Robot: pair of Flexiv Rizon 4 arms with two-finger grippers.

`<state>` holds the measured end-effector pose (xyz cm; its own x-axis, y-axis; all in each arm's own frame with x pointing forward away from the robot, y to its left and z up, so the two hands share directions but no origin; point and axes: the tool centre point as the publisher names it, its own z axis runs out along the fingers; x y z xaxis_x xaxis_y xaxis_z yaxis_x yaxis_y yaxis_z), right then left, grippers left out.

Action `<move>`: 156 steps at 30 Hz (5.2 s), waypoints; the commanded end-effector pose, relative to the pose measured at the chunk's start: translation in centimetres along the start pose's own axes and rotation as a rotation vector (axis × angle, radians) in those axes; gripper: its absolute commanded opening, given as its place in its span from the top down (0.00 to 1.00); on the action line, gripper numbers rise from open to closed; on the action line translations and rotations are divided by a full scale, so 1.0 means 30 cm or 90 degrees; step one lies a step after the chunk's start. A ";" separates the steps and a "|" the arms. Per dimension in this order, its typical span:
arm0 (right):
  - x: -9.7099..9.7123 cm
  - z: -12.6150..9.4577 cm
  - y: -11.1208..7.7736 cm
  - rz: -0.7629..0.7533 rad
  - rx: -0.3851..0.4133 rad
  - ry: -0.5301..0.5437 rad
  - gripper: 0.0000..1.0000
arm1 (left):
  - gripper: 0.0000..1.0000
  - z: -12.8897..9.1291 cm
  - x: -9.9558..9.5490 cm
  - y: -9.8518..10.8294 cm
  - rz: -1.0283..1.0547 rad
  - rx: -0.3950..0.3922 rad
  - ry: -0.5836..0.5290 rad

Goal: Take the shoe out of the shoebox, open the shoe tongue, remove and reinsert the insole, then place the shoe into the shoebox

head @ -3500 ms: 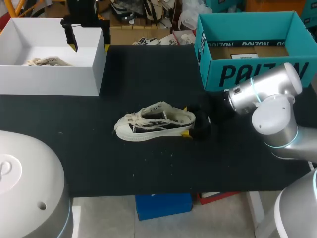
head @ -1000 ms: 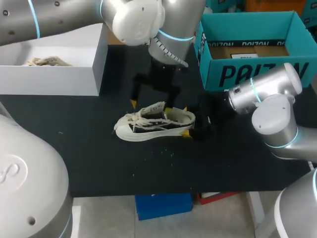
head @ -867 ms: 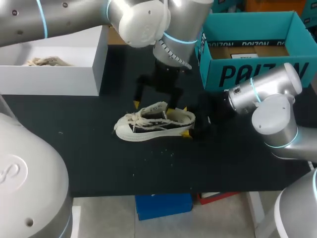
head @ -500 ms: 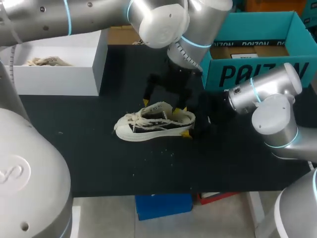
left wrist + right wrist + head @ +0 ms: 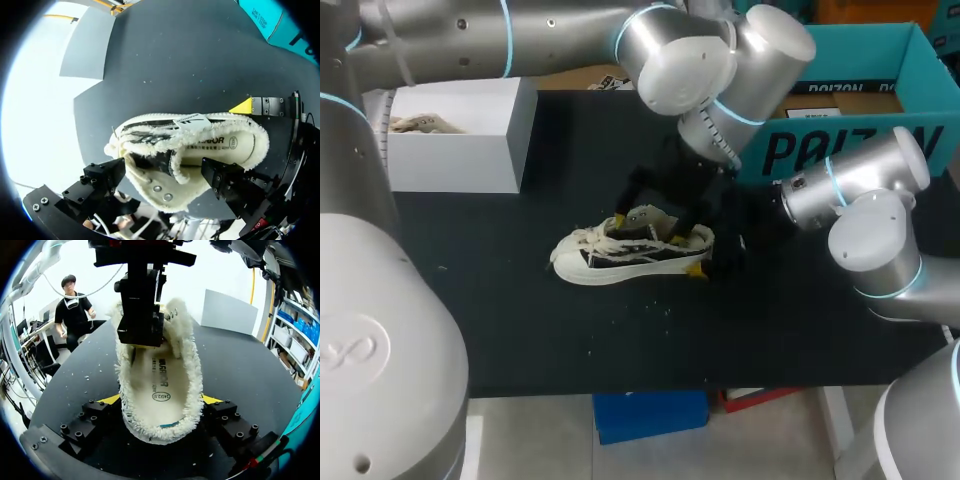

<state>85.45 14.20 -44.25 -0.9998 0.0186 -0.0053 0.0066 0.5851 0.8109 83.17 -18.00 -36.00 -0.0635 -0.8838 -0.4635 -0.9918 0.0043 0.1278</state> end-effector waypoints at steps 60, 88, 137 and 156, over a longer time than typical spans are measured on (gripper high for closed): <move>-0.002 0.005 0.002 0.001 0.002 -0.001 1.00 | 1.00 0.059 -0.292 0.101 -0.096 0.050 -0.032; -0.002 0.005 0.002 0.001 0.002 -0.001 1.00 | 0.00 0.216 -0.353 0.141 -0.119 -0.034 -0.005; -0.002 0.005 0.002 0.001 0.002 -0.001 1.00 | 1.00 -0.174 -0.197 0.113 0.839 0.143 0.383; -0.002 0.005 0.002 0.001 0.002 -0.001 1.00 | 1.00 -0.136 -0.127 0.070 1.009 0.172 0.420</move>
<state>85.41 14.37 -44.26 -0.9998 0.0187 -0.0055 0.0065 0.5853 0.8108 81.16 -16.60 -30.11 -0.9542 -0.0173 0.2987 -0.0456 0.9951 -0.0881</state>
